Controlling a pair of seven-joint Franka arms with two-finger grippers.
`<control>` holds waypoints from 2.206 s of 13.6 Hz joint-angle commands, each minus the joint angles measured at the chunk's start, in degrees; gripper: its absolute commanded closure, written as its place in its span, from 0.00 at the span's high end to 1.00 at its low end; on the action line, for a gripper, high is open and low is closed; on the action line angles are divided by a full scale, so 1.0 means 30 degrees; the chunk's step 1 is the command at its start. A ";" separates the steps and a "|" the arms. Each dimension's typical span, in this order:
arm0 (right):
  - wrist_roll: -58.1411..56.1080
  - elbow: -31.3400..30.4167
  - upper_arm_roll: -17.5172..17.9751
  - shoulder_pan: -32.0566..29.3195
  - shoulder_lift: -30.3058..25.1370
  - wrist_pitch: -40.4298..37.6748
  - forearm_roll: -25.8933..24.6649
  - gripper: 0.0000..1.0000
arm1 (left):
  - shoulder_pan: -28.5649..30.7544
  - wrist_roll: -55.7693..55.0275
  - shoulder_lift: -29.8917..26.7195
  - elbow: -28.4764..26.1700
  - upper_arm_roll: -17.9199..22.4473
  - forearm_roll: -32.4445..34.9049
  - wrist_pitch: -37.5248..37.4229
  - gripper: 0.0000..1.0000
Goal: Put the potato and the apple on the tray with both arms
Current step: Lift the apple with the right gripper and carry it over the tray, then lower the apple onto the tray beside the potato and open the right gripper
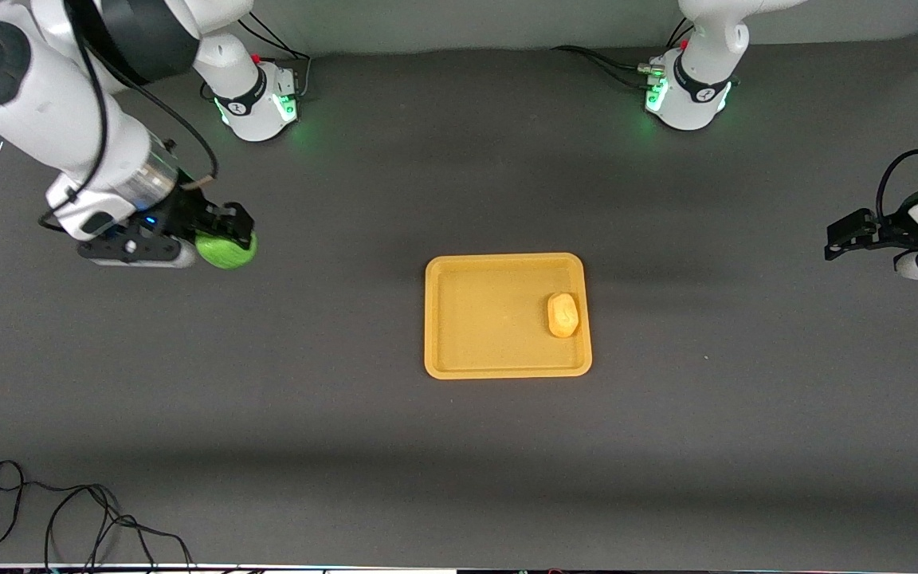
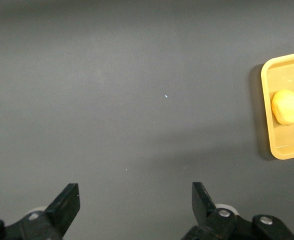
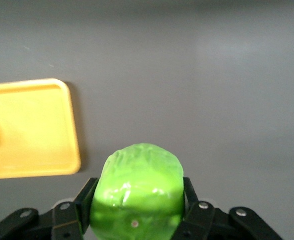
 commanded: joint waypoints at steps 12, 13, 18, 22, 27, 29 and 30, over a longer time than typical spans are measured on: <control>1.1027 1.3069 -0.0031 0.7351 1.5144 0.3506 0.0193 0.41 | -0.0144 0.0582 -0.0656 0.0711 -0.0472 0.0015 -0.2322 1.00; 1.1027 1.3068 -0.0031 0.7351 1.5905 0.4209 0.0164 0.41 | -0.0145 0.0582 -0.0657 0.0711 -0.0472 0.0015 -0.2264 1.00; 1.1027 1.2951 -0.0031 0.7351 1.8166 0.6412 0.0105 0.41 | -0.0174 0.0553 -0.0540 0.0740 -0.0501 0.0074 -0.2146 1.00; 1.1056 1.2922 -0.0031 0.7731 1.8695 0.7085 0.0105 0.49 | -0.0174 0.0553 -0.0481 0.0740 -0.0501 0.0191 -0.2205 1.00; 1.1056 1.2775 -0.0060 0.7733 1.8727 0.7439 0.0134 1.00 | -0.0671 -0.0852 -0.0188 0.0770 -0.0764 0.0656 -0.2234 1.00; 1.1027 1.2805 -0.0177 0.7615 1.7911 0.7002 0.0221 1.00 | -0.0614 -0.0738 -0.0217 0.0857 -0.0794 0.0660 -0.2263 1.00; 1.0998 1.2834 -0.0206 0.7557 1.7180 0.6246 0.0251 1.00 | -0.0584 -0.0620 -0.0246 0.0857 -0.0765 0.0660 -0.2264 1.00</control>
